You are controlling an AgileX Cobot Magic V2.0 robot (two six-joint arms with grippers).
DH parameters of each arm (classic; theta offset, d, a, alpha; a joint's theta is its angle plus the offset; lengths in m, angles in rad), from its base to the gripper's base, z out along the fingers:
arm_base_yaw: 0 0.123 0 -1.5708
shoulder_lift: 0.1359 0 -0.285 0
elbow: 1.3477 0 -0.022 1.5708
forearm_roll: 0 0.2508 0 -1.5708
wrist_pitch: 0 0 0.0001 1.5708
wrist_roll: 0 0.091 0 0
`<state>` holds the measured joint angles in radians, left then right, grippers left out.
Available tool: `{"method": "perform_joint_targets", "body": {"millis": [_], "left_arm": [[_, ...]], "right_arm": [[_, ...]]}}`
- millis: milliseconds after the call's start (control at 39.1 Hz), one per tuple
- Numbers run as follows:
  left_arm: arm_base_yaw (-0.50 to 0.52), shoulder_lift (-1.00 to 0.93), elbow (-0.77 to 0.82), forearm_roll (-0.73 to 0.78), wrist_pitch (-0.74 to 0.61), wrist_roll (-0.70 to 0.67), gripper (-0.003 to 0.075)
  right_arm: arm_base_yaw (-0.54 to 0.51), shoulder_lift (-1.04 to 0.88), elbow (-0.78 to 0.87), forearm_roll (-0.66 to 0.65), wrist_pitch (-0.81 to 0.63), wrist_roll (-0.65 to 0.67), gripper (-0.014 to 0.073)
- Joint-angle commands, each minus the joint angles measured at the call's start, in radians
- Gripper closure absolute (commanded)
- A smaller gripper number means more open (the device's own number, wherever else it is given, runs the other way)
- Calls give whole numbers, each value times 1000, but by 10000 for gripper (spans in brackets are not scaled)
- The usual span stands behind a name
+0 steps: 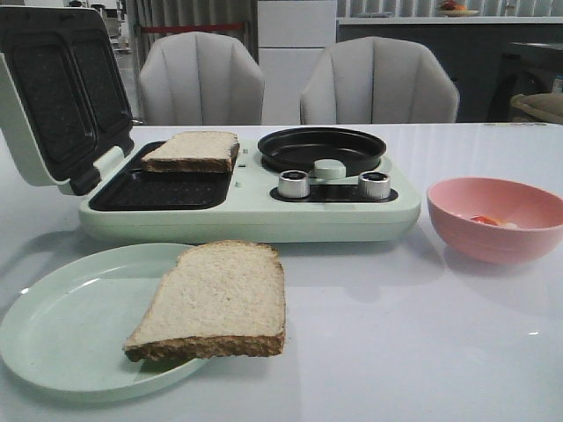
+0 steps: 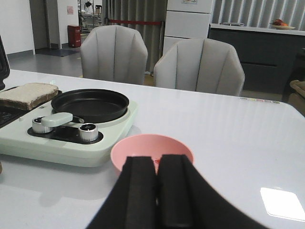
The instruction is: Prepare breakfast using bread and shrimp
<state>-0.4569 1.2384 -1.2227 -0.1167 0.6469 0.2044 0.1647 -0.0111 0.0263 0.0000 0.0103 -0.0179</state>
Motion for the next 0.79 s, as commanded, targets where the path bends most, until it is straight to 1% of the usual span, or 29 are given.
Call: {"method": "perform_joint_targets", "body": {"millis": [0,230,383,767], "left_arm": [[1,-111,30,-42,-63,-19,250],[1,-366,240,-118,-75,-19,251],[1,-547,372,-122,-82,-19,264],[1,-1018,615,-142,-71,-19,263]], "right_arm": [[0,-21,-16,-10,-80,0,452],[0,-21,-16,-10,-80,0,452],[0,-21,-16,-10,-80,0,452],[0,-21,-16,-10,-80,0,452]]}}
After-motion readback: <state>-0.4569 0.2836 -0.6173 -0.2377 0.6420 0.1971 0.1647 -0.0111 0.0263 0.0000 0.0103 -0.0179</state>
